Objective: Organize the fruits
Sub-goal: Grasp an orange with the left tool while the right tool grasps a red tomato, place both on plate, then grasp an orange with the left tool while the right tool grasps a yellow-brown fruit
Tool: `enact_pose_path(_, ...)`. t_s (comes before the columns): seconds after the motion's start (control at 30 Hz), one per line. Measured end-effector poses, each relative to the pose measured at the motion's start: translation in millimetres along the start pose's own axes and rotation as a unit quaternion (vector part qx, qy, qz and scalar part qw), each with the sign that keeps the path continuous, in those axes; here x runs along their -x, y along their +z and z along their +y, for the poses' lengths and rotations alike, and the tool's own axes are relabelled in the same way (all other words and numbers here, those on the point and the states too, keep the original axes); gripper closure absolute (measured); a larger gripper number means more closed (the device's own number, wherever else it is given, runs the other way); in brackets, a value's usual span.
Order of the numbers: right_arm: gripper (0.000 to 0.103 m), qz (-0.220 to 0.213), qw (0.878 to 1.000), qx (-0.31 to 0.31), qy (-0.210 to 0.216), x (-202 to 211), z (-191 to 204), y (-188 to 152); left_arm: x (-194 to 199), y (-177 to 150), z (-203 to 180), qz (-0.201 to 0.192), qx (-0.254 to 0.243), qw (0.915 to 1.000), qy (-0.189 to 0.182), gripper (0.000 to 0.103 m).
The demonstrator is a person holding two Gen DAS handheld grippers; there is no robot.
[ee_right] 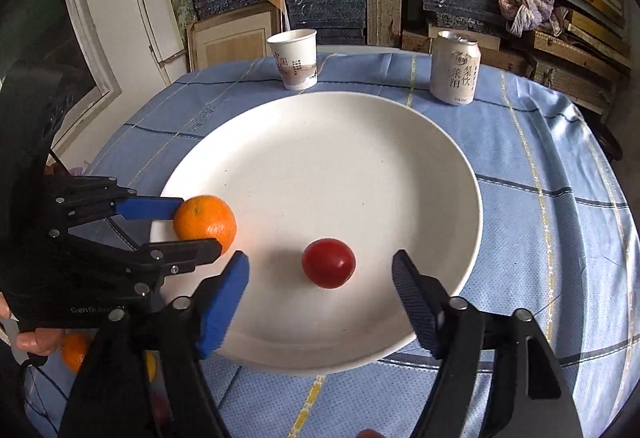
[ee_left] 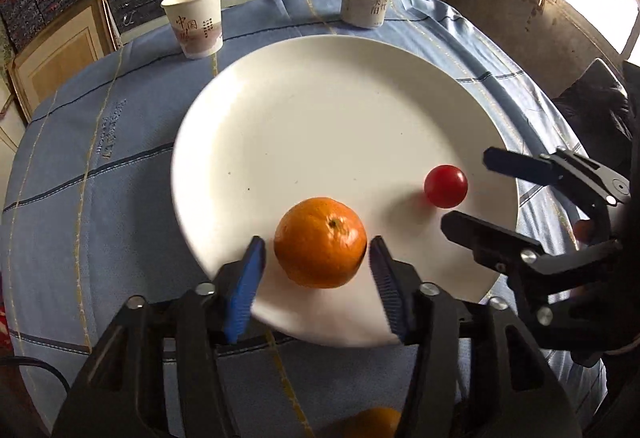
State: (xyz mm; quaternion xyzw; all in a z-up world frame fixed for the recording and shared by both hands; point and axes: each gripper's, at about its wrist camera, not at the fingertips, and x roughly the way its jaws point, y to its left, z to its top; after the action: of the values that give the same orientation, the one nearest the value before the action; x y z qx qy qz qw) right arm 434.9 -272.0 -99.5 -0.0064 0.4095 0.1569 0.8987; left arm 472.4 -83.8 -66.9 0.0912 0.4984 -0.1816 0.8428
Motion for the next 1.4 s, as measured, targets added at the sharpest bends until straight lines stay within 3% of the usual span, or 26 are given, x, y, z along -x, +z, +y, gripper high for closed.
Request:
enact_pose_path(0.07, 0.027, -0.011, 1.000, 0.007, -0.001, 17, 3, -2, 19, -4, -1, -0.024, 0.000, 0.9996, 0.012, 0.025)
enact_pose_path(0.13, 0.027, -0.027, 0.999, 0.018, 0.000, 41, 9, -8, 49, -12, -2, -0.052, 0.006, 0.9986, 0.004, 0.024)
enact_pose_path(0.27, 0.027, -0.050, 0.998, 0.035, 0.008, 99, 24, -34, 116, -44, -9, -0.108, 0.024, 0.9938, -0.014, 0.013)
enact_pose_path(0.4, 0.027, -0.056, 0.997, 0.038, 0.031, 151, 37, -81, 175, -109, -29, -0.141, 0.013, 0.9898, -0.018, 0.013)
enact_pose_path(0.57, 0.027, -0.048, 0.995, 0.055, 0.065, 189, 63, -150, 211, -198, -51, -0.164, 0.022, 0.9854, -0.038, 0.013)
enact_pose_path(0.73, 0.028, -0.033, 0.995, 0.067, 0.061, 182, 88, -193, 208, -259, -65, -0.164, 0.011, 0.9863, -0.012, 0.013)
enact_pose_path(0.87, 0.033, -0.010, 0.996, 0.057, 0.060, 165, 95, -201, 216, -283, -60, -0.171, 0.023, 0.9843, -0.037, 0.013)
enact_pose_path(1.1, 0.048, 0.022, 0.998, 0.045, 0.046, 143, 102, -200, 219, -302, -57, -0.182, 0.040, 0.9823, -0.017, 0.013)
enact_pose_path(1.4, 0.054, 0.042, 0.997, 0.036, 0.048, 125, 102, -194, 231, -308, -58, -0.201, 0.037, 0.9785, -0.026, 0.013)
